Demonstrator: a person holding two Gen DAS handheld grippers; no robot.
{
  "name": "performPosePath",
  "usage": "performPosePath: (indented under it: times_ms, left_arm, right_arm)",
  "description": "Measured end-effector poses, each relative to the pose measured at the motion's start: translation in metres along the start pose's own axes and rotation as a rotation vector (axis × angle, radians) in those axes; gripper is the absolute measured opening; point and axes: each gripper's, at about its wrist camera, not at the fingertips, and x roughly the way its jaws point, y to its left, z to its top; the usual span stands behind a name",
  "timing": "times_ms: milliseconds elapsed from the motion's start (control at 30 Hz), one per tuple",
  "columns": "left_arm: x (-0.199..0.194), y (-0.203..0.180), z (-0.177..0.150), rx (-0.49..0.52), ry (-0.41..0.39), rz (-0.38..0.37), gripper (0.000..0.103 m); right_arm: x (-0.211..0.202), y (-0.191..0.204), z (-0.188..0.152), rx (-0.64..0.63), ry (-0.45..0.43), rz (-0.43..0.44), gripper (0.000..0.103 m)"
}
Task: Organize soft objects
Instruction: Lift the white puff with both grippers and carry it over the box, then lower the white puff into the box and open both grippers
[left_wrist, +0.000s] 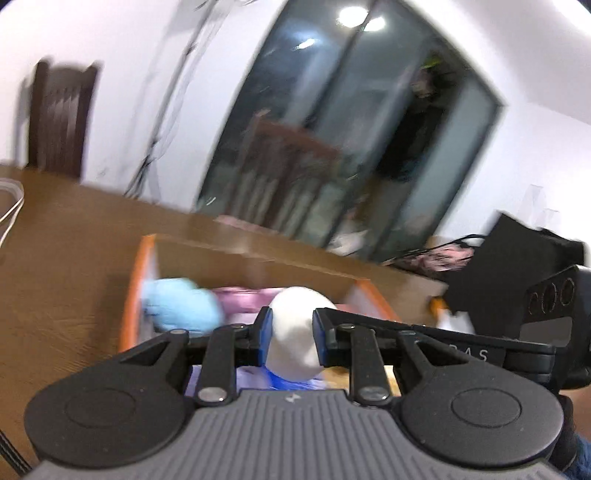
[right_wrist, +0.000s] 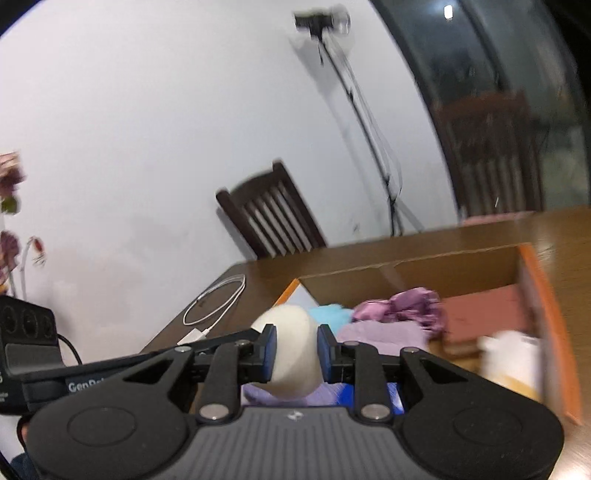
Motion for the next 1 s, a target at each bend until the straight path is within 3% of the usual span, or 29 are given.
performPosePath:
  times_ms: [67, 200, 333, 567, 733, 1000]
  left_arm:
    - [0.021, 0.018, 0.008, -0.017, 0.047, 0.071, 0.023]
    - [0.057, 0.032, 0.004, 0.053, 0.123, 0.198, 0.017]
    - [0.065, 0.035, -0.002, 0.115, 0.130, 0.220, 0.015]
    - [0.064, 0.033, -0.005, 0.126, 0.129, 0.217, 0.014]
    - [0.036, 0.018, -0.003, 0.141, 0.098, 0.221, 0.016]
    - [-0.051, -0.043, -0.006, 0.218, -0.020, 0.160, 0.016]
  right_arm:
    - [0.040, -0.006, 0.010, 0.014, 0.057, -0.011, 0.023]
    - [0.099, -0.015, 0.008, 0.033, 0.175, -0.079, 0.022]
    - [0.123, -0.025, 0.003, 0.055, 0.240, -0.084, 0.021]
    - [0.128, -0.019, 0.000, 0.045, 0.251, -0.097, 0.023]
    - [0.101, -0.009, 0.003, 0.007, 0.195, -0.124, 0.028]
    - [-0.015, 0.038, 0.015, -0.162, 0.044, -0.157, 0.032]
